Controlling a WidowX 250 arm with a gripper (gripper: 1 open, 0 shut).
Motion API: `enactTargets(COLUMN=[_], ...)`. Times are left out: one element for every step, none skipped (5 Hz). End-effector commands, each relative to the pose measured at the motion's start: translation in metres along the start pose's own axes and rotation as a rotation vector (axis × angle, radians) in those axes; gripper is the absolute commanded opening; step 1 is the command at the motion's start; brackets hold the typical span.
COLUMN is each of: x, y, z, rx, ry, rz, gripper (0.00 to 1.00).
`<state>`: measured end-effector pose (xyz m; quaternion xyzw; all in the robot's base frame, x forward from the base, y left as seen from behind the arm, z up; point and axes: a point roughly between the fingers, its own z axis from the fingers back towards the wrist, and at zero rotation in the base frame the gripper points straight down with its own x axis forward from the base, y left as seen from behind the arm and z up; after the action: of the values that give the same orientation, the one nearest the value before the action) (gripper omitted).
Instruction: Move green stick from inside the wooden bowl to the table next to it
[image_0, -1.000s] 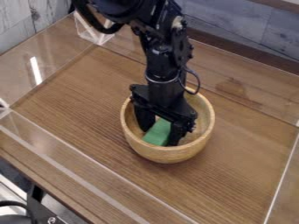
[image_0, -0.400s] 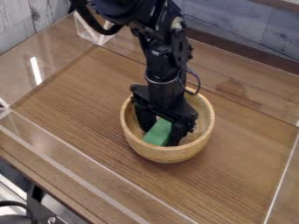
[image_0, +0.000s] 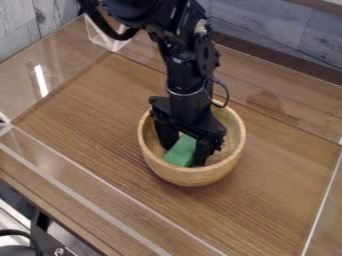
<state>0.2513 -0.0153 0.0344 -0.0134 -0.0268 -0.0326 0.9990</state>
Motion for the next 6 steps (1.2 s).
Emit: enactTargets(x=[0.0085, 0.0082, 0.0083, 0.0086, 0.0089, 0.0092], y=[0.0016, 0.0022, 0.0037, 0.0055, 0.0073, 0.0090], z=[0.0140, 0.0114, 0.0113, 0.0121, 0.0130, 0.0138], rx=[0.003, 0.004, 0.002, 0.000, -0.003, -0.005], ry=[-0.070, -0.069, -0.068, -0.067, -0.067, -0.067], rz=[-0.004, -0.001, 0.003, 0.009, 0.014, 0.020], gripper=[1.00, 0.00, 0.00, 0.00, 0.00, 0.00])
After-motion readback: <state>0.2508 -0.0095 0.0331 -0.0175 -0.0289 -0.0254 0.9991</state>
